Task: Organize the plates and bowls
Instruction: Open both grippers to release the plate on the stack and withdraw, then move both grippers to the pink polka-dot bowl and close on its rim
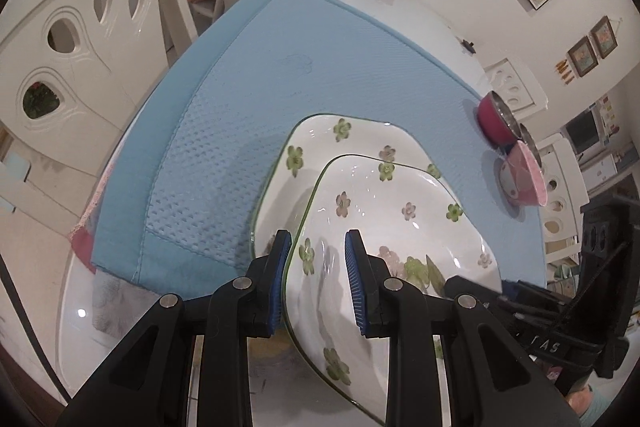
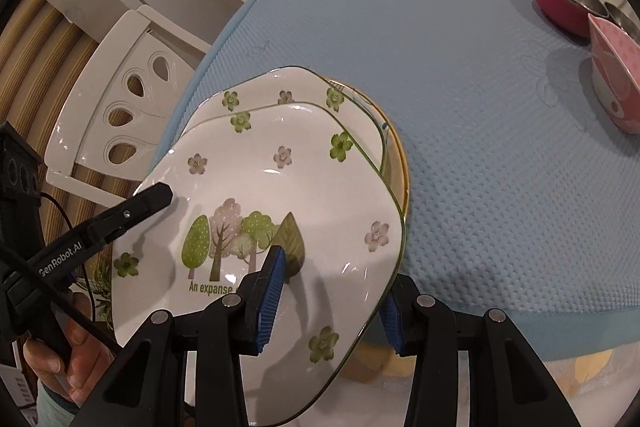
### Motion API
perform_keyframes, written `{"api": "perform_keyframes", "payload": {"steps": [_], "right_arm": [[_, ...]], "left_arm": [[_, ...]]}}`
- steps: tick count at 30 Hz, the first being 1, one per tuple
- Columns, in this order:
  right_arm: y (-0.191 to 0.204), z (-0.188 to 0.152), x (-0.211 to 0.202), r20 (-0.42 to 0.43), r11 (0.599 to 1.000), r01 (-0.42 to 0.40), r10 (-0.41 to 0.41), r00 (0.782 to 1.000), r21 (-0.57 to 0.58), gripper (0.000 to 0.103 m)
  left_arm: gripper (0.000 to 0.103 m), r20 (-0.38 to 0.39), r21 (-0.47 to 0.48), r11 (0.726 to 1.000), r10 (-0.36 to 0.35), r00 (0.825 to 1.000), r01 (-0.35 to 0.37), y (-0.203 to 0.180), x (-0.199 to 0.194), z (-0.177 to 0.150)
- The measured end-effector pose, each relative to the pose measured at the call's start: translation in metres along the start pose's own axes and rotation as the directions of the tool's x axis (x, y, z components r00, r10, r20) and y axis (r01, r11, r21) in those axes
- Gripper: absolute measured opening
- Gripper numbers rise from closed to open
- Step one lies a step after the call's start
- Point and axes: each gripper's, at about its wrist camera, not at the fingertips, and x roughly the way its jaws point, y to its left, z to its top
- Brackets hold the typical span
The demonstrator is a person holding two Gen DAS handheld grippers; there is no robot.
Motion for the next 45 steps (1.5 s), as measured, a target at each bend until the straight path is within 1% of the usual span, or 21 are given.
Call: {"api": "perform_keyframes", "payload": {"steps": [4,10,13,16,18,20,21,23,24,26,28,29,32,34,36,38,40,43,45], "right_arm": [[0.001,0.007,0.003,-0.002,1.000,0.004,-0.004,1.000,0.005,0.043],[-0.004,0.012,0.004,-0.008,0.999,-0.009,0.010,1.000,0.032,0.043],[-0.005,0.016,0.001,0.001,0.999,-0.021,0.021,1.000,0.038,0.043],[-0.005,0.018,-0.001,0.005,0.999,-0.011,0.011,1.000,0.032,0.043],[-0.005,0.018,-0.001,0.003,0.999,-0.014,0.014,1.000,0.032,0.043],[-0.006,0.016,-0.001,-0.001,0.999,-0.018,0.018,1.000,0.037,0.043],[-0.005,0.015,-0.001,-0.008,0.999,-0.020,0.021,1.000,0.037,0.043],[-0.004,0.012,-0.002,-0.020,0.999,-0.023,0.024,1.000,0.030,0.043],[-0.002,0.009,-0.003,-0.030,0.999,-0.030,0.031,0.999,0.018,0.043],[0.004,0.004,-0.007,-0.035,1.000,-0.023,0.022,0.999,-0.015,0.044],[0.003,0.001,-0.015,-0.021,0.999,-0.022,0.021,1.000,-0.046,0.044],[-0.002,0.003,-0.019,-0.007,0.999,-0.016,0.016,1.000,-0.030,0.044],[-0.017,0.018,-0.026,0.035,0.999,-0.019,0.018,0.999,0.026,0.044],[-0.022,0.034,-0.023,0.045,0.999,0.009,-0.011,0.999,0.037,0.044],[-0.024,0.045,-0.019,0.039,0.999,0.009,-0.010,0.999,0.040,0.044],[-0.023,0.050,-0.014,0.020,0.999,0.005,-0.006,1.000,0.045,0.044],[-0.022,0.050,-0.009,-0.003,0.999,-0.010,0.010,1.000,0.052,0.044],[-0.021,0.045,-0.004,-0.032,0.997,-0.019,0.021,0.999,0.069,0.044],[-0.022,0.042,-0.004,-0.040,0.997,-0.016,0.019,0.999,0.082,0.044]], "left_arm": [[0.023,-0.005,-0.014,1.000,-0.008,1.000,0.007,0.003,0.002,0.003],[0.023,-0.020,-0.024,1.000,0.010,1.000,-0.011,0.005,0.001,0.010],[0.025,-0.021,-0.023,1.000,0.021,1.000,-0.022,0.004,-0.001,0.012],[0.026,-0.025,-0.024,0.999,0.041,0.999,-0.042,0.001,-0.001,0.016],[0.029,-0.021,-0.004,0.997,0.072,0.997,-0.072,-0.003,-0.001,0.019],[0.029,-0.041,0.051,0.990,0.132,0.990,-0.130,-0.009,0.002,0.021],[0.029,-0.053,0.098,0.980,0.177,0.983,-0.171,-0.014,0.004,0.021],[0.029,-0.056,0.157,0.965,0.220,0.974,-0.209,-0.019,0.003,0.018],[0.032,-0.043,0.196,0.955,0.234,0.971,-0.222,-0.022,-0.002,0.016],[0.032,-0.021,0.214,0.950,0.237,0.971,-0.227,-0.022,-0.013,0.015],[0.032,-0.008,0.189,0.957,0.225,0.974,-0.219,-0.017,-0.022,0.020],[0.032,-0.007,0.179,0.961,0.216,0.976,-0.211,-0.014,-0.023,0.022],[0.032,-0.036,0.163,0.966,0.210,0.977,-0.201,-0.009,-0.007,0.033],[0.032,-0.067,0.153,0.974,0.179,0.982,-0.167,-0.010,0.005,0.036],[0.032,-0.092,0.149,0.977,0.169,0.981,-0.154,-0.013,0.014,0.036],[0.032,-0.084,0.170,0.970,0.188,0.979,-0.172,-0.019,0.017,0.036],[0.032,-0.089,0.190,0.966,0.198,0.976,-0.178,-0.022,0.019,0.039],[0.032,-0.102,0.202,0.965,0.190,0.977,-0.166,-0.026,0.021,0.048],[0.032,-0.069,0.227,0.959,0.191,0.979,-0.171,-0.033,0.017,0.056]]}}
